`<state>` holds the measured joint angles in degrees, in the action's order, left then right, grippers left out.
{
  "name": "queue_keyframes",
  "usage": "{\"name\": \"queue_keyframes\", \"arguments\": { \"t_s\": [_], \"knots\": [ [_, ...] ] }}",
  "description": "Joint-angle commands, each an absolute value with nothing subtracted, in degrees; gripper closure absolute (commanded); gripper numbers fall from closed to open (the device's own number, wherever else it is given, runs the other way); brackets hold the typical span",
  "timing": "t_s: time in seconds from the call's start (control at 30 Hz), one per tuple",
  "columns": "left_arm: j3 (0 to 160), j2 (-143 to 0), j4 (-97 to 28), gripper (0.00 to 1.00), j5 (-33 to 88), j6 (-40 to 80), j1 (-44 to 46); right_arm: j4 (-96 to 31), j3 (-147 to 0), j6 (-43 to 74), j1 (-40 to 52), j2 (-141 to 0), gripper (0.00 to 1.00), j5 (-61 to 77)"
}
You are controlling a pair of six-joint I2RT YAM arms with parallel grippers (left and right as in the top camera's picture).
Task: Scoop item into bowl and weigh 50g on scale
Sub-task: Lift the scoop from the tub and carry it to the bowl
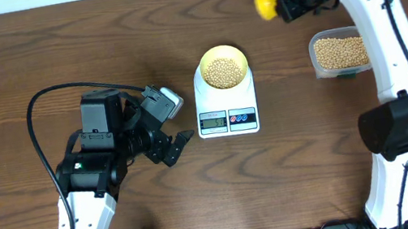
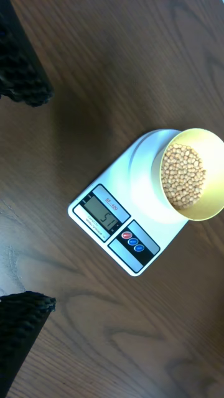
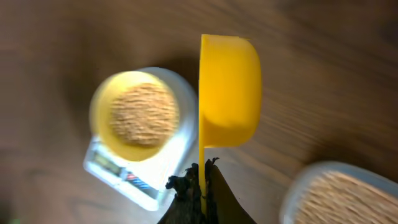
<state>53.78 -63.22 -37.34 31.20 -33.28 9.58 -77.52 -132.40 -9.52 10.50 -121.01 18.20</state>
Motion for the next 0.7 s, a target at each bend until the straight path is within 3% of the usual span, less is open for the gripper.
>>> {"name": "queue_keyframes", "arguments": {
  "t_s": [0.0,0.67],
  "knots": [
    [53.69,-63.22,-37.50,0.02,31.70,-34.06,9.32,-77.34,-132.90,-11.44,15.09,-120.18,0.99,25.15],
    [53.69,-63.22,-37.47,0.02,31.70,-34.04,9.32,-83.33,-131.87,-21.50,22.96,-126.80,0.99,19.16]
  ]
}}
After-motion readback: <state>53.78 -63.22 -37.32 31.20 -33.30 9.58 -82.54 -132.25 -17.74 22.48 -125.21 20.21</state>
